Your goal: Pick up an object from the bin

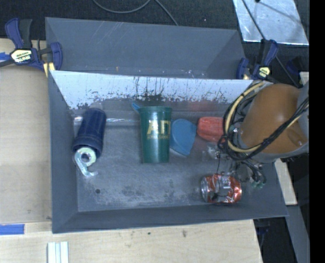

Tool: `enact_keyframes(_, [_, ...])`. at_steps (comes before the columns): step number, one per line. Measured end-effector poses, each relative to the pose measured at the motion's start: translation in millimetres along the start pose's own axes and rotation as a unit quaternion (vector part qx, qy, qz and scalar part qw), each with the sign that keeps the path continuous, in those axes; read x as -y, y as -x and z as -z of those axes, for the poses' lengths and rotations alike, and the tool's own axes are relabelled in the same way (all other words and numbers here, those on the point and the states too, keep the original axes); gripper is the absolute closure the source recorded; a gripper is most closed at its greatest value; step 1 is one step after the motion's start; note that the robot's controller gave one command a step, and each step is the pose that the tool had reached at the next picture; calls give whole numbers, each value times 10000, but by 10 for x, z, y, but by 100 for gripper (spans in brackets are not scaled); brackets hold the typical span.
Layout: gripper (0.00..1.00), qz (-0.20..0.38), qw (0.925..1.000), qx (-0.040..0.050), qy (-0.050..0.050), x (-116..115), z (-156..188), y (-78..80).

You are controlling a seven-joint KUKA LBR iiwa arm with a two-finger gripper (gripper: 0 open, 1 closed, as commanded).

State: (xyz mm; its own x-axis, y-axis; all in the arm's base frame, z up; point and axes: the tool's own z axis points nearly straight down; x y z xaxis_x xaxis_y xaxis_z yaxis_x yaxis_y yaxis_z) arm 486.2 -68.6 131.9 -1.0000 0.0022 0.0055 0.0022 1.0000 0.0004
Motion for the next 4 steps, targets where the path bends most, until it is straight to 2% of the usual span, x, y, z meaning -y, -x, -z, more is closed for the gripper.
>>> enact_keyframes(1, [0, 13, 10000, 41, -5, -1, 40, 21])
enact_keyframes(2, [100, 133, 9999, -12, -1, 259, -587, 21])
enact_keyframes(3, [100, 135, 9999, -11, -1, 259, -587, 22])
enact_keyframes(4, [100, 200, 9998, 1, -3, 248, 313, 98])
